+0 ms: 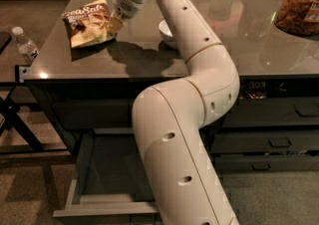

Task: Place brown chip bag into middle drawer

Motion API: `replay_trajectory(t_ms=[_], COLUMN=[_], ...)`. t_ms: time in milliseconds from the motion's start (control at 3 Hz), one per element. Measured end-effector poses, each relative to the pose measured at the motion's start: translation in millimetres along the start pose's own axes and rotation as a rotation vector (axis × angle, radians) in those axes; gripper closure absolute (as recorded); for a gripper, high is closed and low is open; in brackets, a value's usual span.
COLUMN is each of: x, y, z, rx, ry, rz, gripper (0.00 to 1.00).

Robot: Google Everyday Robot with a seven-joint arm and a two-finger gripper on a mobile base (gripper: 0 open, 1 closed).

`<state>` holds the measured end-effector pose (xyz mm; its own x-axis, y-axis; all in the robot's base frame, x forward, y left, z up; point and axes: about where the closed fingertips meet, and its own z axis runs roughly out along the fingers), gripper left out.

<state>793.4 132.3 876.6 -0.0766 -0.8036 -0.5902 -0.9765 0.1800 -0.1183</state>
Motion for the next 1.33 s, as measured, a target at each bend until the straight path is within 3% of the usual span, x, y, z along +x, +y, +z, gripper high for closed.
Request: replay_trajectory(t_ms=[333,667,1000,1333], x=[-21.5,-30.2,-23.6,-23.5], y=[-4.1,8.5,20.9,21.0], z=[-23.9,-63.2,-43.8,-43.4], rx=[0.059,0.108,0.071,0.07], ry=[-0.029,-0.071,-0.047,-0.046], rz=[-0.045,-0.048,-0.046,-0.046], gripper=[1.0,1.0,1.0,1.0])
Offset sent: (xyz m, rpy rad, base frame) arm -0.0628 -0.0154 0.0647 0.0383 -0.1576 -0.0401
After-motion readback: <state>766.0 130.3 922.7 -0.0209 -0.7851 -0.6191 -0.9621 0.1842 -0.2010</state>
